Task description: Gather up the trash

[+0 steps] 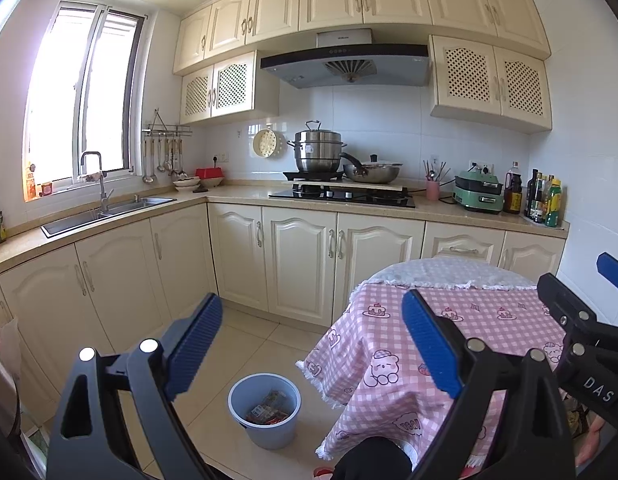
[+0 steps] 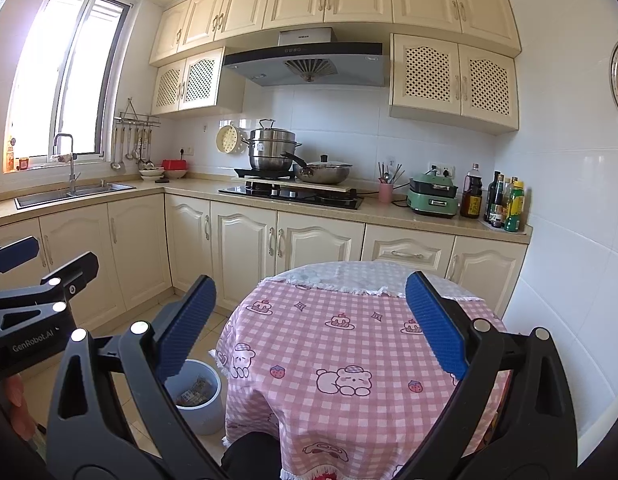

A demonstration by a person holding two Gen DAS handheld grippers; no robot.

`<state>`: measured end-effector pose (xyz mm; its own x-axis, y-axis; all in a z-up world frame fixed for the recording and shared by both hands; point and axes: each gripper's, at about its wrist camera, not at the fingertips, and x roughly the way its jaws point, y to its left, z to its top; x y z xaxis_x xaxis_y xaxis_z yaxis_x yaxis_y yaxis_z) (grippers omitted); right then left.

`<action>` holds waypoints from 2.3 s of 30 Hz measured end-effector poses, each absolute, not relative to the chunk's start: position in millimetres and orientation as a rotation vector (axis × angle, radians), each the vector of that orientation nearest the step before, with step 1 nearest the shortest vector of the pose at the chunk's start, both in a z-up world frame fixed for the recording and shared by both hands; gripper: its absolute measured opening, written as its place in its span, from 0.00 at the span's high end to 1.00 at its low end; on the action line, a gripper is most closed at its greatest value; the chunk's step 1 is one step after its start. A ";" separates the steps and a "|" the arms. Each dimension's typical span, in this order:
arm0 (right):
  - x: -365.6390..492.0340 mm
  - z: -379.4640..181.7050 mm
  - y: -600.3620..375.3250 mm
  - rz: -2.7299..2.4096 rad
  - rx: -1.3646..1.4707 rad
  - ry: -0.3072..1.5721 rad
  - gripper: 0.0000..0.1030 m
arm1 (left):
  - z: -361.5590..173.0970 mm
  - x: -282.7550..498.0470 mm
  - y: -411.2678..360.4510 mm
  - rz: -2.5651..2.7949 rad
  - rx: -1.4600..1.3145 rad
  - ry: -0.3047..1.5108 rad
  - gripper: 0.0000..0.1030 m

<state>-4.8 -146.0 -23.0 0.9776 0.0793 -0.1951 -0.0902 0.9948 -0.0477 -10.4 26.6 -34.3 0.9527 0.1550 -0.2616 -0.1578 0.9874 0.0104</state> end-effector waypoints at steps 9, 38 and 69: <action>-0.4 -24.2 -144.8 0.094 -0.060 0.201 0.09 | -36.4 -9.3 26.5 0.161 -0.006 0.268 0.13; 1.0 -27.4 -143.4 0.095 -0.058 0.213 0.09 | -42.8 -5.8 21.1 0.156 0.009 0.286 0.13; -0.5 -37.2 -144.9 0.095 -0.052 0.238 0.09 | -49.7 1.6 14.6 0.153 0.021 0.318 0.13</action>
